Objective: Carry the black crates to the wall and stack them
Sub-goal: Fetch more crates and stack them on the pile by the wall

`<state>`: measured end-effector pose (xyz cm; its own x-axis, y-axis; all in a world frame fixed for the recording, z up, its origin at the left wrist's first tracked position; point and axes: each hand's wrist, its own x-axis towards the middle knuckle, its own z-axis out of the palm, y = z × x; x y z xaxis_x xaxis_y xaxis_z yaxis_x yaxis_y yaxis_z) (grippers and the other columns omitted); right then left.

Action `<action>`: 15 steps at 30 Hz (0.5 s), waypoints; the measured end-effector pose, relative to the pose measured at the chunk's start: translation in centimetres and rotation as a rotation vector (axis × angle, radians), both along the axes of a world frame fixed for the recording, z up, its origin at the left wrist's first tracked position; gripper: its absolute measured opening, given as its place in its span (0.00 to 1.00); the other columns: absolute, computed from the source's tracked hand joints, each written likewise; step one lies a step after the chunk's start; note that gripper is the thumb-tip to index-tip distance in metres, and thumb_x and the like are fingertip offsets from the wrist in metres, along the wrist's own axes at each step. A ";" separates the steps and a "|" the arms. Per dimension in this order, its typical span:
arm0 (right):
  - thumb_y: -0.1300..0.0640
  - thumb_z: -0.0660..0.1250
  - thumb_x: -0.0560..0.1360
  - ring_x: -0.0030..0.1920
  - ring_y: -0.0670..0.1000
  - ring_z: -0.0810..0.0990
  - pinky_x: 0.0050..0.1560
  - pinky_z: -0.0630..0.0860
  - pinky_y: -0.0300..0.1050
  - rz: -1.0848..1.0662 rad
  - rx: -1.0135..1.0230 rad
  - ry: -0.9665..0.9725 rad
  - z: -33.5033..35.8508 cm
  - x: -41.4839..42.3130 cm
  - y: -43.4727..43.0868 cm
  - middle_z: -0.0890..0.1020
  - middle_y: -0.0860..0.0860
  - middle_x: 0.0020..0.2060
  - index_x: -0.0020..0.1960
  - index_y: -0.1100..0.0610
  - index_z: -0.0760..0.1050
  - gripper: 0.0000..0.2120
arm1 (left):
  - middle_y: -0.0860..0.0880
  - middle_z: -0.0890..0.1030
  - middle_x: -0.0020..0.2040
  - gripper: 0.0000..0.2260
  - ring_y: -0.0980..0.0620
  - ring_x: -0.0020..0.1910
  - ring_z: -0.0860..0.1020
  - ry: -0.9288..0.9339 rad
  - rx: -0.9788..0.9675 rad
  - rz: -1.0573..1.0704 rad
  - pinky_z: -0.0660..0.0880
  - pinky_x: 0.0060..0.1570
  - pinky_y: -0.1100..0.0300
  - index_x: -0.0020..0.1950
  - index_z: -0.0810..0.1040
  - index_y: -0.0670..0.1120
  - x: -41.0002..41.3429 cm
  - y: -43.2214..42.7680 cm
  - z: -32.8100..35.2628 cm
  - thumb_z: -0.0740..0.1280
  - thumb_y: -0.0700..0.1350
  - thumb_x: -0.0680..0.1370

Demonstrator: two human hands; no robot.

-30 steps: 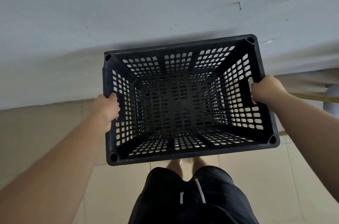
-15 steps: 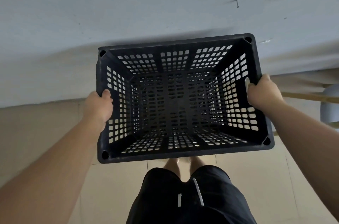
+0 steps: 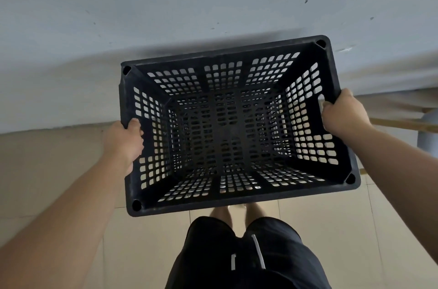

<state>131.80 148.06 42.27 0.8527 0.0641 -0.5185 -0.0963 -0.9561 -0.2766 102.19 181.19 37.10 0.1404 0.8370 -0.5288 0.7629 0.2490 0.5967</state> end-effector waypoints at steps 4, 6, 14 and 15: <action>0.53 0.57 0.85 0.46 0.62 0.74 0.42 0.69 0.50 0.007 0.028 -0.013 0.2 -0.5 -0.2 0.74 0.60 0.49 0.64 0.64 0.65 0.15 | 0.48 0.75 0.35 0.15 0.50 0.29 0.72 0.007 0.043 -0.058 0.72 0.32 0.58 0.48 0.75 0.43 0.0 -0.2 0.4 0.59 0.53 0.86; 0.55 0.57 0.85 0.46 0.62 0.73 0.44 0.68 0.51 0.016 0.039 -0.022 0.4 -0.6 -0.3 0.73 0.60 0.48 0.62 0.64 0.65 0.13 | 0.47 0.74 0.33 0.16 0.50 0.26 0.70 -0.003 0.046 -0.086 0.73 0.30 0.61 0.47 0.75 0.41 0.1 -0.2 0.4 0.59 0.53 0.85; 0.55 0.57 0.85 0.48 0.63 0.74 0.44 0.68 0.51 0.034 -0.005 0.035 0.6 0.4 0.1 0.77 0.66 0.54 0.64 0.67 0.64 0.15 | 0.45 0.73 0.33 0.16 0.51 0.25 0.70 -0.032 0.006 -0.057 0.71 0.30 0.57 0.45 0.74 0.42 0.1 0.1 0.3 0.59 0.53 0.84; 0.56 0.57 0.85 0.47 0.62 0.73 0.43 0.68 0.51 0.036 -0.010 0.023 0.5 0.2 0.0 0.77 0.67 0.54 0.64 0.67 0.64 0.15 | 0.46 0.73 0.33 0.16 0.51 0.26 0.70 -0.032 0.002 -0.060 0.71 0.30 0.58 0.46 0.74 0.42 0.1 0.0 0.3 0.59 0.53 0.84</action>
<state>132.03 148.07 42.81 0.8380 0.0890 -0.5384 -0.0681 -0.9619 -0.2650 102.34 181.20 37.40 0.2071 0.8275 -0.5218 0.7569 0.2024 0.6214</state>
